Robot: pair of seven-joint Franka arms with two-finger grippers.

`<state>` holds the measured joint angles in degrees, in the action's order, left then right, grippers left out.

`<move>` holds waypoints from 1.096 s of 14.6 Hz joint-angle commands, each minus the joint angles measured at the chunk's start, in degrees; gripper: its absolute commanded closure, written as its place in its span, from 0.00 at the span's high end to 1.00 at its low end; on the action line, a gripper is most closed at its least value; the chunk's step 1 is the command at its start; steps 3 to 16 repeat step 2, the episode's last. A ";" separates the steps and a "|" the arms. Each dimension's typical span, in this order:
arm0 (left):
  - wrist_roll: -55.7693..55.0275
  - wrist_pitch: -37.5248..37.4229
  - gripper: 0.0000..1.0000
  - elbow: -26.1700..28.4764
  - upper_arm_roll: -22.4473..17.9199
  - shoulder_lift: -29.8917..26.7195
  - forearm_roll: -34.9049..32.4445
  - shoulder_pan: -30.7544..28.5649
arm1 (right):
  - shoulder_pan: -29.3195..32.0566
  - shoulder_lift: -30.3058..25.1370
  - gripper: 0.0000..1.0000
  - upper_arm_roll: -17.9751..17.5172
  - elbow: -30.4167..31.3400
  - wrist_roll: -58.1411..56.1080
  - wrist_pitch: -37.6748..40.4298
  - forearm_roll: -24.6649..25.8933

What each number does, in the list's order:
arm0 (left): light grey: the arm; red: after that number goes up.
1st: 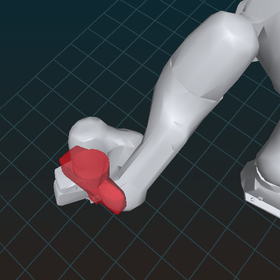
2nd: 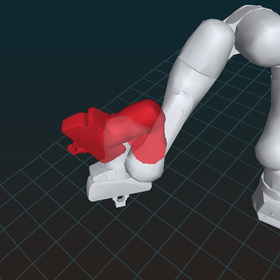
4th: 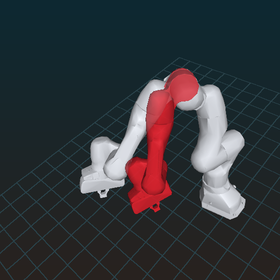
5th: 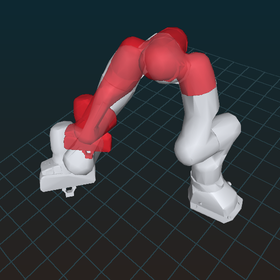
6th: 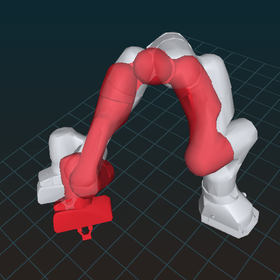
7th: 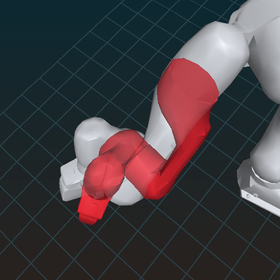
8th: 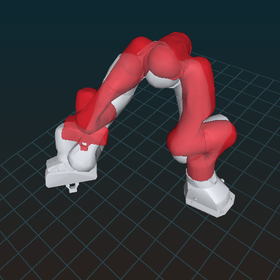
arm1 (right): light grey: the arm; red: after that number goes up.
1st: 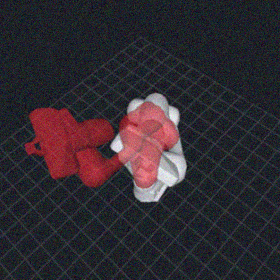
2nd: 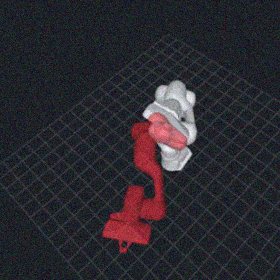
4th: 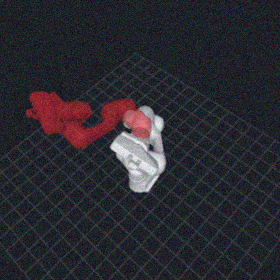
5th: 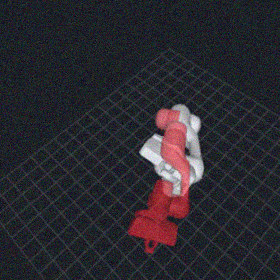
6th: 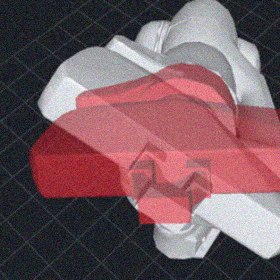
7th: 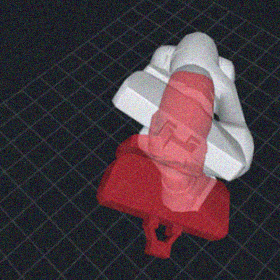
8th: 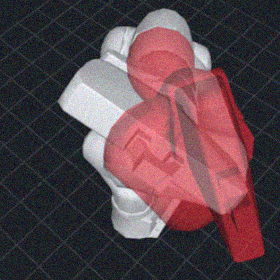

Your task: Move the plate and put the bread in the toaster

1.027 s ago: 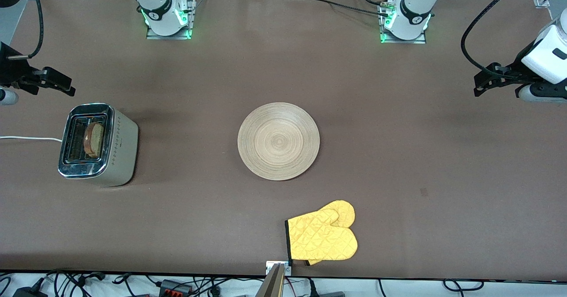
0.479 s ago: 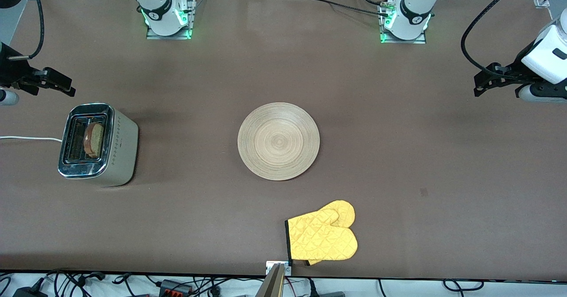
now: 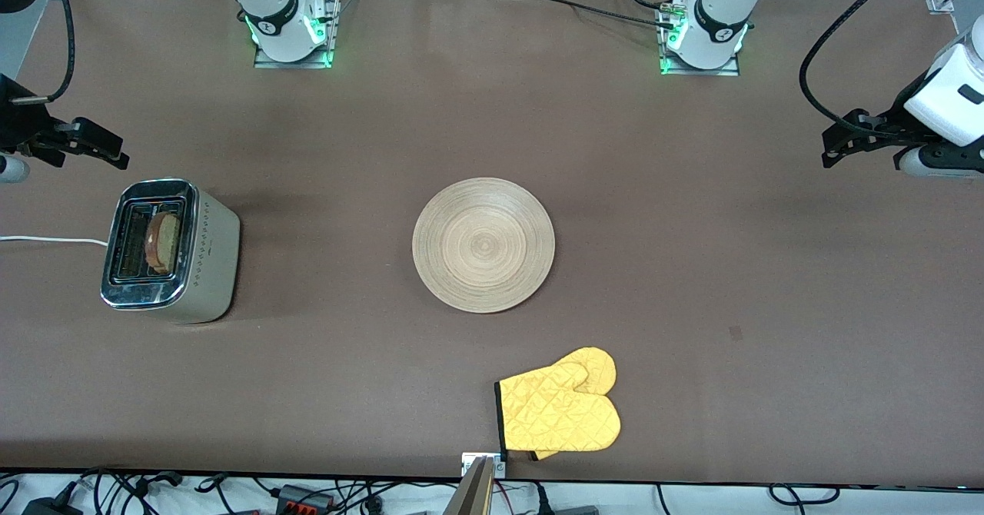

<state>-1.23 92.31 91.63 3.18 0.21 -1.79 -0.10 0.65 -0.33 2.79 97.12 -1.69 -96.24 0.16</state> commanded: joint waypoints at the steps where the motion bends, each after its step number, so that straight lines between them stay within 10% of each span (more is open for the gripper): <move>1: 0.44 -0.81 1.00 -1.72 0.33 0.76 0.38 -0.17 | 0.23 -1.43 1.00 -0.50 1.41 -0.15 -0.35 0.37; 16: 0.44 -0.81 1.00 -1.72 0.33 0.76 0.38 -0.16 | 0.23 -1.43 1.00 -0.50 1.41 -0.07 -0.35 0.37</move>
